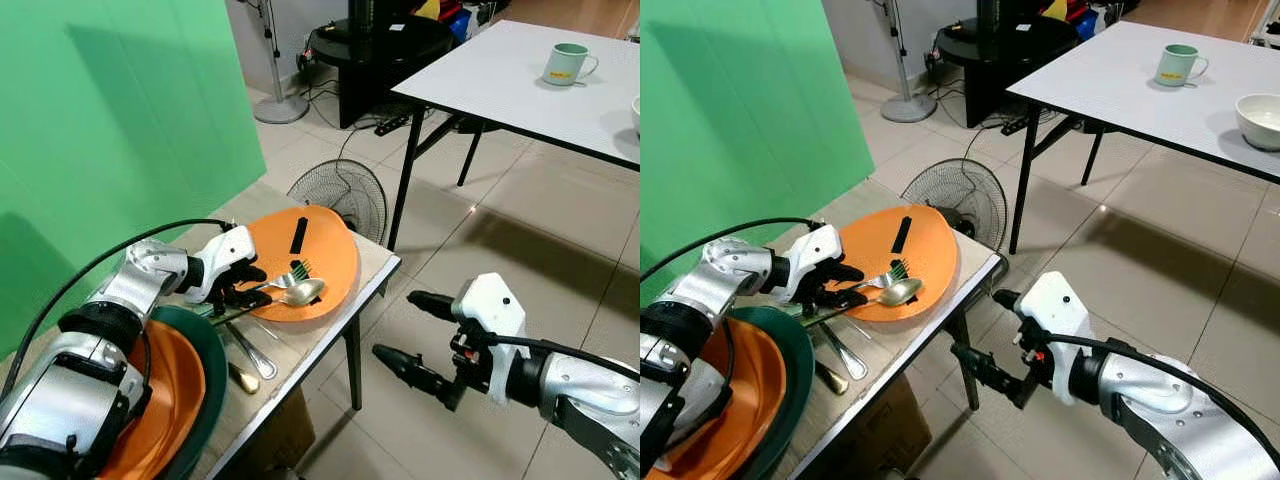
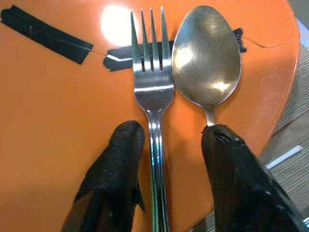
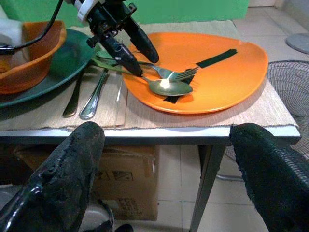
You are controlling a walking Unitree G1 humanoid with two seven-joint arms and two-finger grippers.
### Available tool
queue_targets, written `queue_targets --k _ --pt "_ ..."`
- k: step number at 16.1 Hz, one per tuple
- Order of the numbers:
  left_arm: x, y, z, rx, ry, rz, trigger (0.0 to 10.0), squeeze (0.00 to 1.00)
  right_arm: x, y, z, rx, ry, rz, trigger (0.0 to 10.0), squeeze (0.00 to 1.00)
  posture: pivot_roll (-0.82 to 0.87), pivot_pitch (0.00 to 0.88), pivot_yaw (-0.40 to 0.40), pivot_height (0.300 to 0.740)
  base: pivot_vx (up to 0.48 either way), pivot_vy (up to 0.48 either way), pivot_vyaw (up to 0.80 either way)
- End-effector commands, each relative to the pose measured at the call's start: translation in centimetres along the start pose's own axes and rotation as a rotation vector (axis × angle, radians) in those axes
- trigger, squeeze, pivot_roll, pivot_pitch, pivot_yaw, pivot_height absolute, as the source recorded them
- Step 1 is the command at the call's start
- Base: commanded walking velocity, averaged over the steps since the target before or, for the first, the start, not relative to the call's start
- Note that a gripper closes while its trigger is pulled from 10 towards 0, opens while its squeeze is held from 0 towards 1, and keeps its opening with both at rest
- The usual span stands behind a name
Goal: Setting the table
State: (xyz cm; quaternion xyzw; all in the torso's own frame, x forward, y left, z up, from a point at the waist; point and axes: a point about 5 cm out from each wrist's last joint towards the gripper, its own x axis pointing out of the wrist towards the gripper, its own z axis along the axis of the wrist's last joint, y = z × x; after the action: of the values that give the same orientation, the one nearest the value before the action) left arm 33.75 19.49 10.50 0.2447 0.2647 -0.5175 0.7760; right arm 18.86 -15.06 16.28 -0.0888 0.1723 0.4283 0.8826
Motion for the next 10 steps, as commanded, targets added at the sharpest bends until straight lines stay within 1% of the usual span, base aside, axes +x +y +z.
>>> queue_targets --k 1,5,10 --pt "-0.12 0.3 -0.21 0.012 0.048 0.011 0.0 0.0 -0.14 0.4 0.45 -0.012 -0.006 0.029 10.0 0.0 -0.03 0.0 0.103 0.74 0.0 0.0 0.0" --pt "0.22 0.48 -0.41 -0.013 0.054 0.033 0.0 0.0 -0.22 0.76 0.42 -0.006 0.008 0.072 10.0 0.0 -0.03 0.0 0.102 0.74 0.0 0.0 0.0" --pt "0.8 0.54 -0.38 -0.013 0.06 0.067 0.0 0.0 -0.34 0.85 0.43 -0.007 0.019 0.087 10.0 0.0 -0.04 0.0 0.098 0.74 0.0 0.0 0.0"
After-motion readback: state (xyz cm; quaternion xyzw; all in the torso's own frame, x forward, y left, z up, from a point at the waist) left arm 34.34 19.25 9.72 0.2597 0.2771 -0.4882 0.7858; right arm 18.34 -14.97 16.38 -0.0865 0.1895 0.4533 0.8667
